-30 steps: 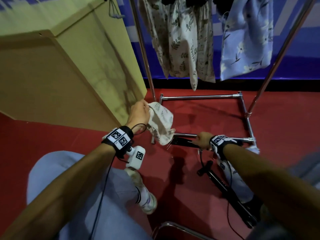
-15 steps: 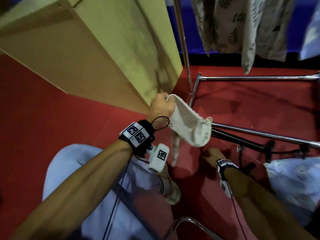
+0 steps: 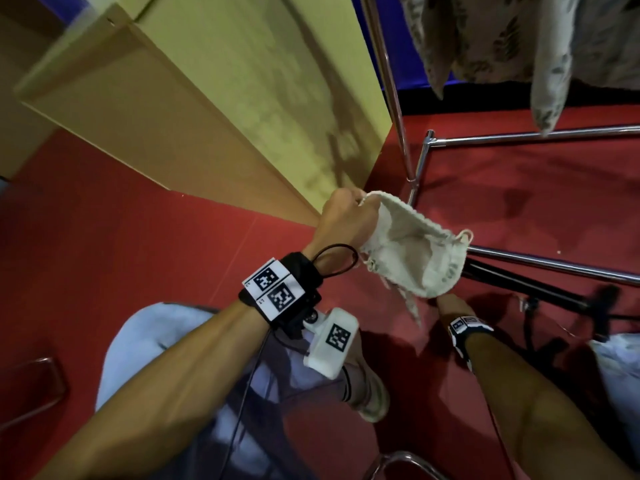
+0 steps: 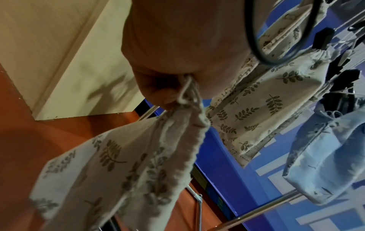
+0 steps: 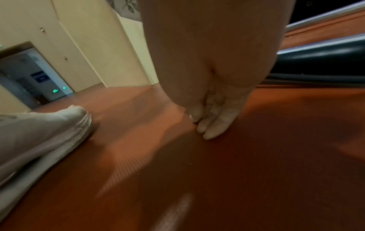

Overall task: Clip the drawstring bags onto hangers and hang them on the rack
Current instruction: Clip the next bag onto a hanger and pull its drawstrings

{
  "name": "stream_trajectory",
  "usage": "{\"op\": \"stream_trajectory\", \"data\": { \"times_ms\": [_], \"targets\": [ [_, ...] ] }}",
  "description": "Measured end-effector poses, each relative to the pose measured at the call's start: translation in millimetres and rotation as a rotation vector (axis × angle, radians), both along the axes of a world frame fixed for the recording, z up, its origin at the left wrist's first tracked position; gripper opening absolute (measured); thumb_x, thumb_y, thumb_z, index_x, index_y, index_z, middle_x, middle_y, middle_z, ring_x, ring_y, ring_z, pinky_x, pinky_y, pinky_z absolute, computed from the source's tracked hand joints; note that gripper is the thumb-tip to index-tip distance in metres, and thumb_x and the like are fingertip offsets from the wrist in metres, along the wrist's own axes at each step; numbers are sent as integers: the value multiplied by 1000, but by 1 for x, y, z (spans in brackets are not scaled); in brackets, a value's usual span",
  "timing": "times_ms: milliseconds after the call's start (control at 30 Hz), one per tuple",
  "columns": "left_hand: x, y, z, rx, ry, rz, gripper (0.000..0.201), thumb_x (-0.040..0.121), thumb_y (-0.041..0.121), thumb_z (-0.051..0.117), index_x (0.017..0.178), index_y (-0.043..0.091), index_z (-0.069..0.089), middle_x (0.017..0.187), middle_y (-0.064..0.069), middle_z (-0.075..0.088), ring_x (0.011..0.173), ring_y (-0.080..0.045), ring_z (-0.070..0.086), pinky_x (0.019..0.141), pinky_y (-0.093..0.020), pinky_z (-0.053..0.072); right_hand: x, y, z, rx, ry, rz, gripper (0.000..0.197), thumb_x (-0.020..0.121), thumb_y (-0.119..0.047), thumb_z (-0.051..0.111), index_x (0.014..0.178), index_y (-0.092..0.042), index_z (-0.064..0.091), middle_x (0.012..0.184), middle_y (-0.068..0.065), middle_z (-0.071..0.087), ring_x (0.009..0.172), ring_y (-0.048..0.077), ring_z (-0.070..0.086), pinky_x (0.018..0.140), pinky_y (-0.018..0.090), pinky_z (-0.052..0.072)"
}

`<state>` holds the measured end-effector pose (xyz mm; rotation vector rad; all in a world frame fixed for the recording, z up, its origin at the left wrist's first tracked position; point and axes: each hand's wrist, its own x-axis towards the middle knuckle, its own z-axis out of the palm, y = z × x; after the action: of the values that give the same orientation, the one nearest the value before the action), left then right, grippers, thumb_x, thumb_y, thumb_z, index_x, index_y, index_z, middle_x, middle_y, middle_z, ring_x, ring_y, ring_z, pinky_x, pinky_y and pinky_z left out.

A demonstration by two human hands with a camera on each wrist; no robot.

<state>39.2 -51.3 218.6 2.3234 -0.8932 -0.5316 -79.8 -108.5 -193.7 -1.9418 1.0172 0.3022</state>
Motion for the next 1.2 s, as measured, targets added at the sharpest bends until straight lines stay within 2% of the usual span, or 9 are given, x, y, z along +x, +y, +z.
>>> {"op": "stream_trajectory", "data": {
  "times_ms": [100, 267, 367, 467, 533, 800, 967, 1033, 1200],
  "targets": [
    [4, -1, -2, 29, -11, 2, 33, 94, 31, 55, 64, 16, 53, 55, 0, 45, 53, -17, 43, 51, -28, 34, -1, -7, 4, -16, -18, -81, 34, 96, -21, 54, 127, -9, 62, 126, 20, 66, 116, 37, 64, 96, 41, 52],
    [8, 8, 0, 29, -29, -60, 60, 94, 45, 60, 50, 19, 31, 47, 4, 28, 48, -19, 30, 51, -30, 25, -21, -46, 97, 10, -281, -522, 17, 92, -17, 63, 95, -1, 68, 102, 25, 71, 102, 40, 68, 88, 39, 49],
    [3, 13, 9, 36, -16, -79, 57, 95, 46, 60, 53, 16, 35, 48, 0, 30, 48, -18, 30, 52, -30, 23, -36, -71, 185, 23, -501, -612, 11, 85, -16, 57, 75, -19, 59, 81, 12, 70, 82, 32, 71, 77, 38, 57],
    [-8, 18, 18, 53, 0, -102, 48, 97, 40, 57, 60, 12, 44, 57, -8, 37, 52, -18, 33, 51, -29, 23, -53, -83, 292, 70, -697, -596, 23, 92, 6, 52, 81, -13, 56, 67, 4, 68, 45, 7, 58, 43, 19, 47],
    [-18, 22, 26, 5, 30, -155, 42, 98, 34, 54, 63, 12, 43, 60, -8, 36, 54, -18, 31, 53, -30, 21, -63, -76, 363, 42, -733, -436, 17, 92, 3, 56, 83, -10, 58, 69, 10, 70, 40, 8, 52, 38, 18, 41],
    [-67, 15, 58, -83, 284, -119, 56, 92, 33, 66, 47, 22, 34, 42, 9, 30, 38, -10, 25, 45, -25, 19, -112, -10, 495, 76, -416, 79, 12, 93, 0, 60, 98, 10, 65, 81, 20, 76, 44, 14, 60, 43, 24, 47],
    [-94, 10, 63, -105, 367, -214, 20, 96, 36, 64, 85, 20, 69, 72, 5, 58, 66, -10, 50, 59, -24, 37, -138, 11, 478, 284, -481, -264, 24, 102, -5, 54, 112, 14, 63, 101, 25, 74, 55, 19, 69, 45, 22, 52],
    [-97, 9, 59, -114, 366, -240, 24, 96, 37, 63, 79, 21, 67, 67, 10, 56, 61, -5, 48, 57, -22, 36, -147, 11, 465, 380, -481, -362, 29, 101, -2, 53, 128, 6, 54, 108, 30, 71, 68, 27, 72, 54, 29, 57],
    [-89, 8, 44, -88, 281, -267, 42, 97, 34, 61, 64, 19, 40, 43, 13, 23, 39, -8, 20, 53, -31, 16, -174, -2, 464, -494, -36, 323, 53, 99, -6, 48, 151, -8, 38, 138, 3, 56, 116, 23, 60, 99, 37, 45]
  ]
}}
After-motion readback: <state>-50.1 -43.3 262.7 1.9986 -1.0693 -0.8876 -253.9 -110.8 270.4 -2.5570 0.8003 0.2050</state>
